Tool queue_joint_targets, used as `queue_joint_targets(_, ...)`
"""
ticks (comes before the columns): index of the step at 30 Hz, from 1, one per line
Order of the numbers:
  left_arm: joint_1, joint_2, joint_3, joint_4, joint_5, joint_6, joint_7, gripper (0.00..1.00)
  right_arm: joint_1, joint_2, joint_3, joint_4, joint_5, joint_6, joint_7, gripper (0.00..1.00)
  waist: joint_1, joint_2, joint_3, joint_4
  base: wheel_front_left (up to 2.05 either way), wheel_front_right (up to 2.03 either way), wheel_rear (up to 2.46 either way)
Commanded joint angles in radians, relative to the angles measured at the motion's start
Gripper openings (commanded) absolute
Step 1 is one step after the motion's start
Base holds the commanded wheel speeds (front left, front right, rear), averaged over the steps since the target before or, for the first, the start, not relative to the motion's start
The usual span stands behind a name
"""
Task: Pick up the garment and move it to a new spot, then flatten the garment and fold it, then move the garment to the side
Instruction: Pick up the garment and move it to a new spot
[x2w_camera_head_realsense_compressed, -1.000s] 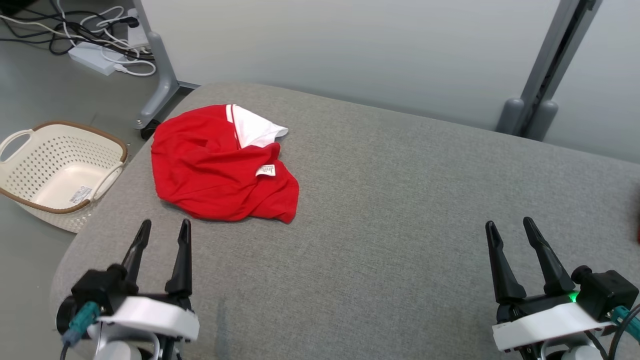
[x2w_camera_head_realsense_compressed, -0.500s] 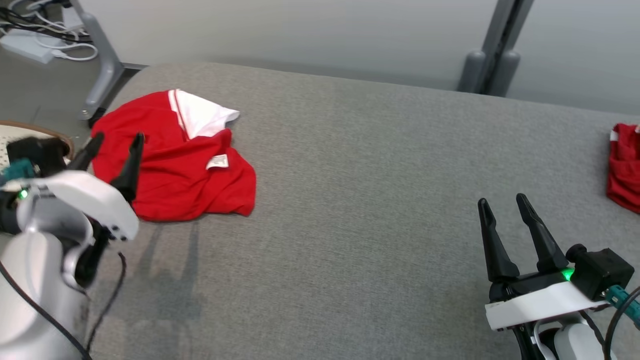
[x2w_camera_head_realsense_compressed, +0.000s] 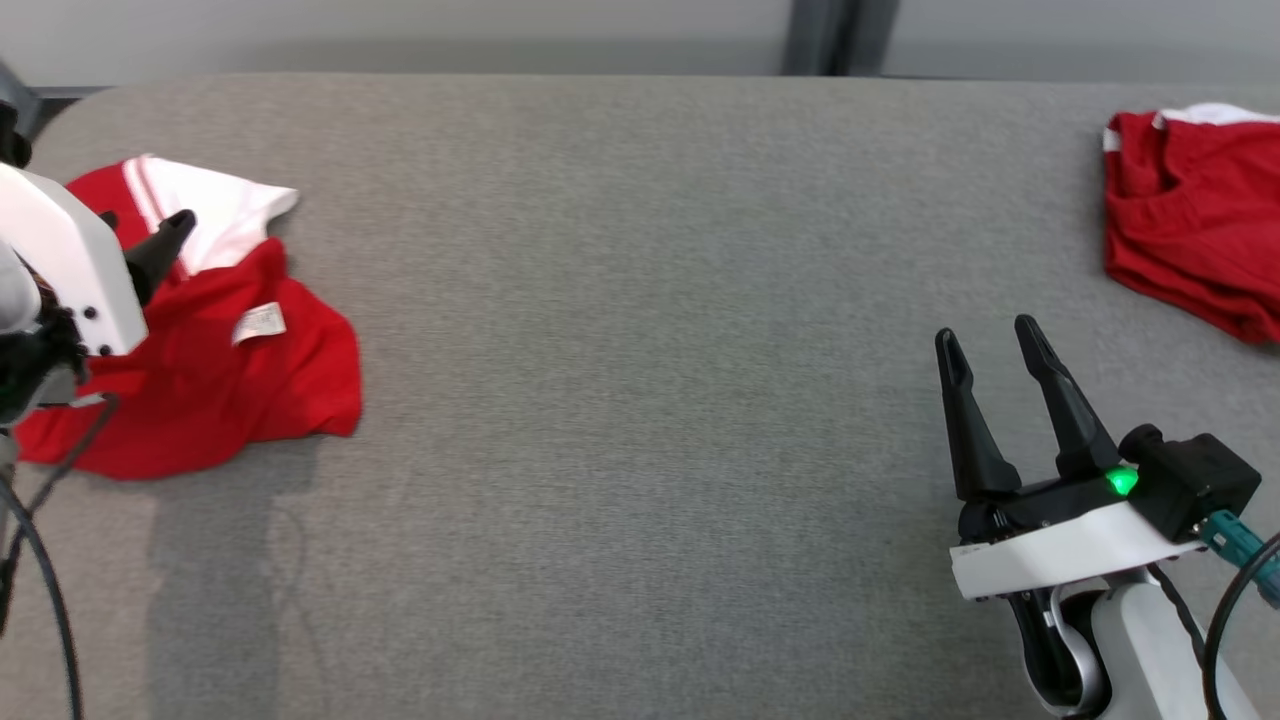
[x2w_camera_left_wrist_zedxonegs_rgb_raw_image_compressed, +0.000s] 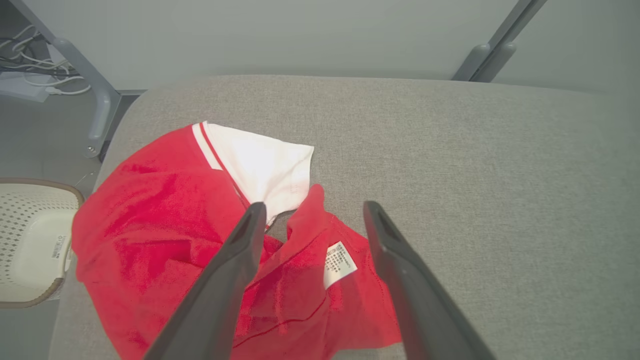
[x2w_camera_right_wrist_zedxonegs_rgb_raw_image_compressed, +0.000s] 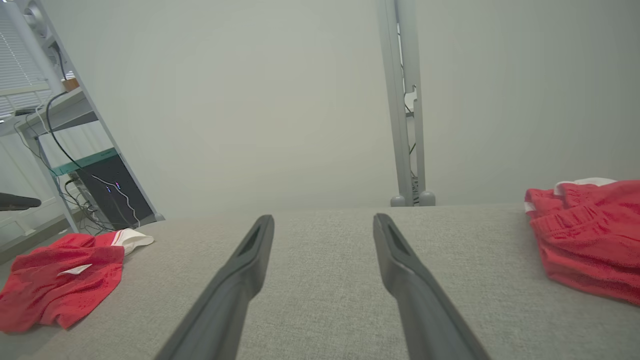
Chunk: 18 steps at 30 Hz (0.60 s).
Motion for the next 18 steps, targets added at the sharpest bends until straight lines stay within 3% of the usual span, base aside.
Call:
queue_joint_targets(1,-0.043,0.028,-0.012,0.022,-0.031,-0.001,0.028,1.00,-0.020,-0.003,-0.002,-0.006,-0.004,0.000,-0.003,1.00,0.0000,0.0000,0.053,-0.064,0.00,0.00,0.00)
queue_joint_targets(7,-0.112,0.105,-0.065,0.116,-0.059,-0.001,0.141,1.00,-0.047,0.004,0.003,-0.013,-0.002,0.000,-0.003,1.00,0.0000,0.0000,0.100,-0.143,0.00,0.00,0.00)
queue_joint_targets(18,-0.162,0.164,-0.115,0.252,-0.044,0.000,0.203,1.00,-0.073,0.018,0.009,-0.025,-0.002,0.000,-0.003,1.00,0.0000,0.0000,0.166,-0.219,0.00,0.00,0.00)
